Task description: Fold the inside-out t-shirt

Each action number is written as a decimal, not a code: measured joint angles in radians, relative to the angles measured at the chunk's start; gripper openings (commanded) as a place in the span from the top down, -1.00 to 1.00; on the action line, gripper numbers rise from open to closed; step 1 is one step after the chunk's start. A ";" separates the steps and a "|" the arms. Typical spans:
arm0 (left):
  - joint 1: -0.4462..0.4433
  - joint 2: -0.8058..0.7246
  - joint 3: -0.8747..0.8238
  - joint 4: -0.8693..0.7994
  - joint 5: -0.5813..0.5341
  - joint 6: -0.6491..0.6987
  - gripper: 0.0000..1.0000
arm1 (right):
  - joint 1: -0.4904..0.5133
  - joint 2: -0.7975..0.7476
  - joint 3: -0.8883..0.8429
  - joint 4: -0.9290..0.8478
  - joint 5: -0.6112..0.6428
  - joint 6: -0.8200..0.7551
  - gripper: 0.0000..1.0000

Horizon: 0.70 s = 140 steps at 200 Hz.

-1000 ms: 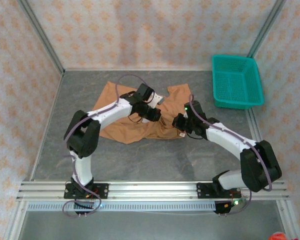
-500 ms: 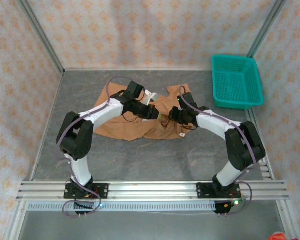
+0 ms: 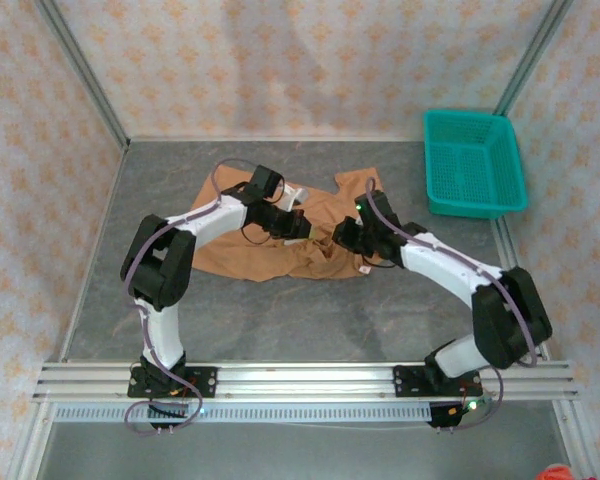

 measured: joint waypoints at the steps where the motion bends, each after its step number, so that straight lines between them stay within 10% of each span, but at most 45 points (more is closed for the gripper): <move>1: 0.000 0.000 0.000 0.000 0.000 0.000 1.00 | 0.000 0.006 0.000 0.003 -0.003 0.000 0.58; 60: -0.002 0.000 -0.020 0.011 -0.003 0.000 1.00 | 0.002 0.212 0.002 0.134 -0.071 0.138 0.24; 97: -0.002 0.000 -0.031 0.011 -0.008 0.000 1.00 | 0.001 0.222 0.005 0.171 -0.075 0.178 1.00; 140: 0.006 0.000 -0.031 0.010 -0.020 0.001 1.00 | 0.001 0.153 0.009 0.108 -0.081 0.154 1.00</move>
